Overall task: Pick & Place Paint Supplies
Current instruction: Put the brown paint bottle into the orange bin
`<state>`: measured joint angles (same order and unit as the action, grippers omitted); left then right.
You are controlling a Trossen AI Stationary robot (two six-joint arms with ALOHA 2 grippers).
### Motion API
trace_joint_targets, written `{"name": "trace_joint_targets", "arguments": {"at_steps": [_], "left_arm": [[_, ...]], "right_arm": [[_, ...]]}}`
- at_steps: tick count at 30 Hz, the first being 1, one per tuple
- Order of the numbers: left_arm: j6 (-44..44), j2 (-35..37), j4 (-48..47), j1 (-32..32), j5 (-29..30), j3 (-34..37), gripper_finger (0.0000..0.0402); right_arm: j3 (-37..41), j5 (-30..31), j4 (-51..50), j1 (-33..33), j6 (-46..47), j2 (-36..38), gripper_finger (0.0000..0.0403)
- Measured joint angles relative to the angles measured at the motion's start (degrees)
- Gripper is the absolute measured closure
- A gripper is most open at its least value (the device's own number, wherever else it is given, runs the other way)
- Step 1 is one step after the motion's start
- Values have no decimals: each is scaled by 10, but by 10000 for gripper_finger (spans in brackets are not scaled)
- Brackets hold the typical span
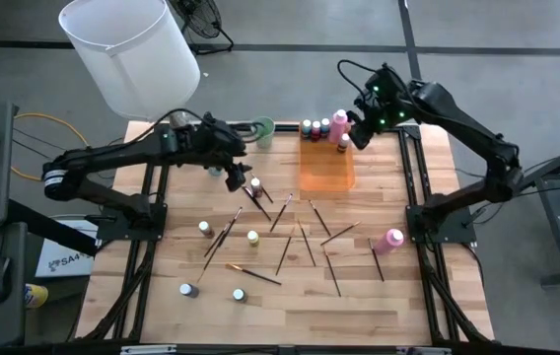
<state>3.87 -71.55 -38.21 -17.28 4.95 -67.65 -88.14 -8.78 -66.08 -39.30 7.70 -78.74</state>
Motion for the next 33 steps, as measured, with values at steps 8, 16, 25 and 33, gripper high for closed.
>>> {"name": "trace_joint_targets", "arguments": {"at_steps": [8,16,25,33], "left_arm": [[-51,-46,28,0,-48,35,181],[-32,-46,41,-14,-56,58,181],[-22,-46,18,-70,-79,57,181],[-50,-83,26,-74,-149,57,181]], "right_arm": [[39,-12,30,62,-13,87,236],[284,-107,260,147,39,275,244],[414,-88,282,236,58,366,274],[414,-81,279,255,61,365,290]]}}
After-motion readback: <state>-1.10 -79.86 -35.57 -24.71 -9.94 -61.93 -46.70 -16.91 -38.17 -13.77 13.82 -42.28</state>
